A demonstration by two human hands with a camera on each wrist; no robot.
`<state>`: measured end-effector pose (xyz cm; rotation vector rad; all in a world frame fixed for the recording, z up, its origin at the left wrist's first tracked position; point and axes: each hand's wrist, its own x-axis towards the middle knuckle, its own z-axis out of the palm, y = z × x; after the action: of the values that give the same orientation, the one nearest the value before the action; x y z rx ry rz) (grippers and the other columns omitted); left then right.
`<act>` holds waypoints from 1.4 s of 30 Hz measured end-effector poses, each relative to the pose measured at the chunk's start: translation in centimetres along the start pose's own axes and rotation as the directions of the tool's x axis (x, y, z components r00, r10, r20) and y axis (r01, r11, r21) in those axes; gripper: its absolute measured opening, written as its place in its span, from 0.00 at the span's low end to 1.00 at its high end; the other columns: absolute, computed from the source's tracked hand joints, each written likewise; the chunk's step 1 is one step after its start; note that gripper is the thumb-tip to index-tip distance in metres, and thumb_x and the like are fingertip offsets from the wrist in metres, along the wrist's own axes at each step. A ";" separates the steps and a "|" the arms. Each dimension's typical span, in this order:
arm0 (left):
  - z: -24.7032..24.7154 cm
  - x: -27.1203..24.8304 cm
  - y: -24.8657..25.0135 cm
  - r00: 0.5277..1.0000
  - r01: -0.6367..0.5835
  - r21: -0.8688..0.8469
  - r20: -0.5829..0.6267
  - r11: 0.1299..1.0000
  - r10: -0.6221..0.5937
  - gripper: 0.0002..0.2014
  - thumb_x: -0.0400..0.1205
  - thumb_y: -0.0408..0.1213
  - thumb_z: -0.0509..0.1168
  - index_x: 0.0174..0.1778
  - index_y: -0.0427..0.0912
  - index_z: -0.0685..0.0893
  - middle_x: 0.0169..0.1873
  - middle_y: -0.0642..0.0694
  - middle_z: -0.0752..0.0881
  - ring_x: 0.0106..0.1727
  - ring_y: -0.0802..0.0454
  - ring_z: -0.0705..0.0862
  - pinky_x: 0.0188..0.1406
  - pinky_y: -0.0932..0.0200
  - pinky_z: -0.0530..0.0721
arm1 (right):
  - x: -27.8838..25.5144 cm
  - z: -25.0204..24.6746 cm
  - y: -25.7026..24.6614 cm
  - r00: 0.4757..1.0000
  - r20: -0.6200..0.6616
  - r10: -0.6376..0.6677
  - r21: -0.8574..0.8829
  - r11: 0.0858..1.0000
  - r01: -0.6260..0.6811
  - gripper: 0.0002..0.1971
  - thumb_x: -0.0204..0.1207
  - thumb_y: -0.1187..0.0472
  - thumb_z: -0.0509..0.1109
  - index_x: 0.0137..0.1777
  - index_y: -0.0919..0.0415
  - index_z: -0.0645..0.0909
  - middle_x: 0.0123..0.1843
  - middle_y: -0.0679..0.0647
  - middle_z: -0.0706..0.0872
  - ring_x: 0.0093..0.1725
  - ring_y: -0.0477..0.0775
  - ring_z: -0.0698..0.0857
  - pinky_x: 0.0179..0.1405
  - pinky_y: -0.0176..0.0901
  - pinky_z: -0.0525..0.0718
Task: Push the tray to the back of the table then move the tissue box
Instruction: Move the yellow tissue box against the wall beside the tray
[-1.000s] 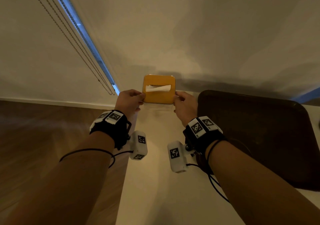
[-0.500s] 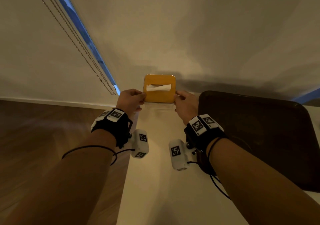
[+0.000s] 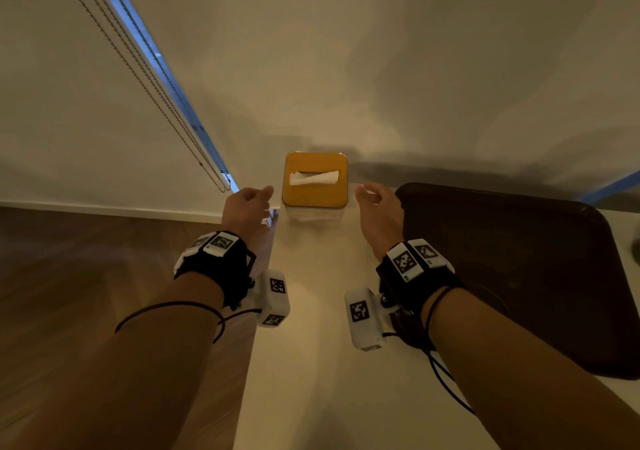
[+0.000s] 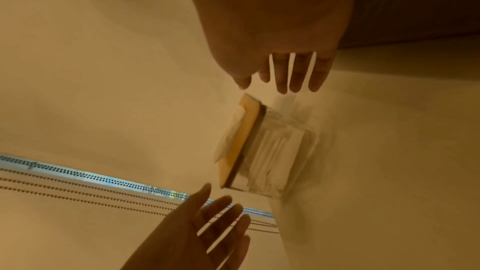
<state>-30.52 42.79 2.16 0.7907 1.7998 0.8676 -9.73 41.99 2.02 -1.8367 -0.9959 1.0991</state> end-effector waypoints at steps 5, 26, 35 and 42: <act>-1.3 -1.6 -3.7 0.999 0.053 0.049 -0.005 0.997 -0.053 0.13 0.80 0.44 0.64 0.33 0.43 0.83 0.32 0.43 0.84 0.39 0.45 0.81 0.43 0.53 0.78 | -1.1 -3.0 1.8 0.999 -0.041 -0.011 -0.021 1.000 0.010 0.12 0.81 0.56 0.66 0.60 0.59 0.83 0.50 0.46 0.84 0.53 0.47 0.83 0.47 0.34 0.78; 1.2 -1.0 0.0 0.990 -0.117 0.113 -0.070 0.987 0.125 0.22 0.75 0.53 0.66 0.55 0.41 0.89 0.50 0.38 0.91 0.53 0.40 0.90 0.56 0.39 0.89 | -0.2 -0.1 -0.2 0.989 0.132 0.073 -0.117 0.991 -0.058 0.25 0.72 0.41 0.65 0.67 0.52 0.80 0.66 0.54 0.85 0.63 0.57 0.86 0.62 0.61 0.85; 1.5 0.7 1.0 0.990 -0.133 0.195 0.077 0.972 0.120 0.16 0.79 0.41 0.67 0.58 0.35 0.88 0.45 0.37 0.90 0.45 0.45 0.89 0.48 0.46 0.91 | 1.2 1.2 -0.1 0.982 0.191 0.005 -0.164 0.986 0.027 0.17 0.79 0.52 0.63 0.59 0.60 0.86 0.57 0.61 0.89 0.55 0.63 0.89 0.57 0.64 0.88; 1.2 1.0 1.1 0.988 -0.126 0.187 0.109 0.974 0.107 0.16 0.80 0.41 0.67 0.59 0.35 0.88 0.46 0.38 0.89 0.46 0.45 0.88 0.44 0.49 0.90 | 0.7 1.3 -0.4 0.980 0.192 0.040 -0.119 0.993 -0.017 0.17 0.81 0.55 0.63 0.63 0.62 0.84 0.58 0.62 0.88 0.50 0.65 0.90 0.52 0.63 0.90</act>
<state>-29.65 44.47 2.22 1.0555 1.7820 0.7224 -10.76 43.03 1.68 -1.8672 -1.1715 1.2814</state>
